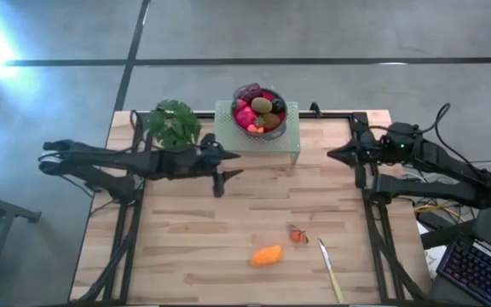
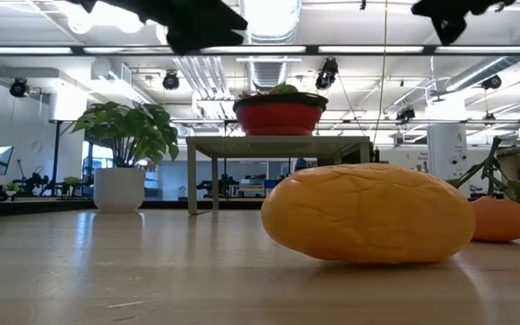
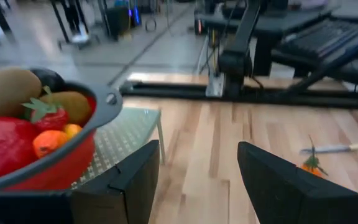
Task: Pick & Place Fruit
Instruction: Put the tangerine into the red strainer bowl on the shelf
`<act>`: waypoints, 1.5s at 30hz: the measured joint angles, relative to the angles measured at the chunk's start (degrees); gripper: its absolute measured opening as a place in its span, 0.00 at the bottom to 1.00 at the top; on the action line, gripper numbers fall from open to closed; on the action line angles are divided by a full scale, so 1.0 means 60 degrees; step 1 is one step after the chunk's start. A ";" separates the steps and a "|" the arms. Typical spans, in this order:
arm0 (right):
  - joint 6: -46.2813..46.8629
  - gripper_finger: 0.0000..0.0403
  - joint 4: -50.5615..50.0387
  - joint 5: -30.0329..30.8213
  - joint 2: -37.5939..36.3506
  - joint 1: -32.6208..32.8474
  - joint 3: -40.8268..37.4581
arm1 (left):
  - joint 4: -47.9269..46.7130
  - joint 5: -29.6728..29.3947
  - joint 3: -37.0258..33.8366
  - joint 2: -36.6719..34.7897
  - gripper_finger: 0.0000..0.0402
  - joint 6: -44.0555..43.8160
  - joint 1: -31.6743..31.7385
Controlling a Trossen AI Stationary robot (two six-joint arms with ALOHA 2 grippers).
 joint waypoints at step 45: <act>0.6771 0.49 0.0778 0.5585 0.6690 0.9103 -0.0827 | 0.0586 -0.0018 -0.2167 -0.1481 0.55 -0.0391 0.0025</act>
